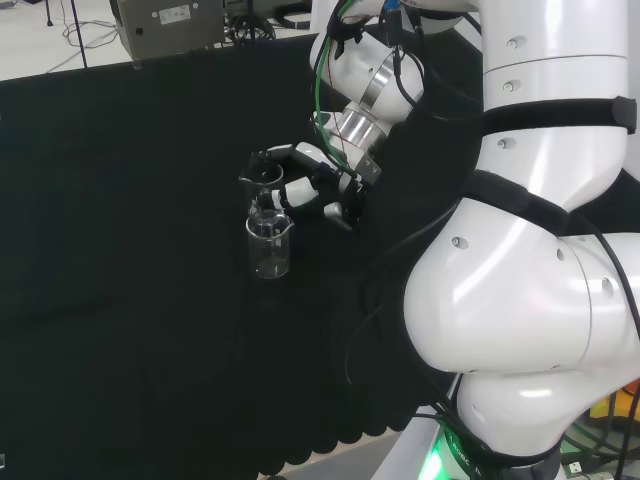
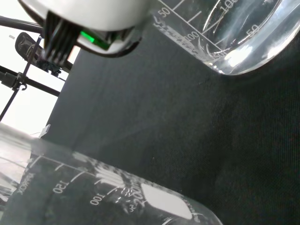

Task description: Pick up the beaker on the right.

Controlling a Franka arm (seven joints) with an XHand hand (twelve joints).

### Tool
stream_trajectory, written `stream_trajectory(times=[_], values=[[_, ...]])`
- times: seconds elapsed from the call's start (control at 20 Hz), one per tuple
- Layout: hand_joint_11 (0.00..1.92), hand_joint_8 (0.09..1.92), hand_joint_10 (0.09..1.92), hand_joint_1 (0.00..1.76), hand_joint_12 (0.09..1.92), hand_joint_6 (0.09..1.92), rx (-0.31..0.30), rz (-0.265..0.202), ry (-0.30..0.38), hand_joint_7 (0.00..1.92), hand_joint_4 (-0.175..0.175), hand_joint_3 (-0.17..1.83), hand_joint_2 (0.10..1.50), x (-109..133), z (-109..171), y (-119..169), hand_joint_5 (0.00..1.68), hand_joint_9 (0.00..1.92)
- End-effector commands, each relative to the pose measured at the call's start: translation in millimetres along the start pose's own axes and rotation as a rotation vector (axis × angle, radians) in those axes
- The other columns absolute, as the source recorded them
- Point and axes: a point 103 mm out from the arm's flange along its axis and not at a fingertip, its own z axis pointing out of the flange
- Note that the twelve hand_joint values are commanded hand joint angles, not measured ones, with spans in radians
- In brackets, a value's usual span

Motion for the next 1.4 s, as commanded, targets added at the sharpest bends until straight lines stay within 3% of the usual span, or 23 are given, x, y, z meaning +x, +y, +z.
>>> stream_trajectory(times=[0.05, 0.2, 0.35, 1.05, 1.4], values=[[0.11, 0.69, 0.58, 1.01, 1.36, 0.22, 0.004, -0.017, 0.005, 0.37, -0.015, 0.66, 0.49, -17, -10, 2, 0.55, 0.51], [0.11, 0.69, 0.57, 1.02, 1.36, 0.47, 0.017, -0.016, -0.003, 0.37, -0.014, 0.66, 0.49, -19, -10, 3, 0.44, 0.52], [0.12, 0.69, 0.57, 1.02, 1.36, 0.56, 0.02, -0.021, 0.003, 0.37, -0.014, 0.67, 0.49, -19, -8, 4, 0.39, 0.52], [0.12, 0.69, 0.57, 1.0, 1.36, 0.59, 0.027, -0.044, 0.025, 0.36, -0.013, 0.68, 0.48, -3, 3, 4, 0.36, 0.51], [0.12, 0.69, 0.57, 0.99, 1.36, 0.6, 0.021, -0.045, 0.029, 0.37, -0.014, 0.68, 0.48, -12, -4, 8, 0.37, 0.51]])
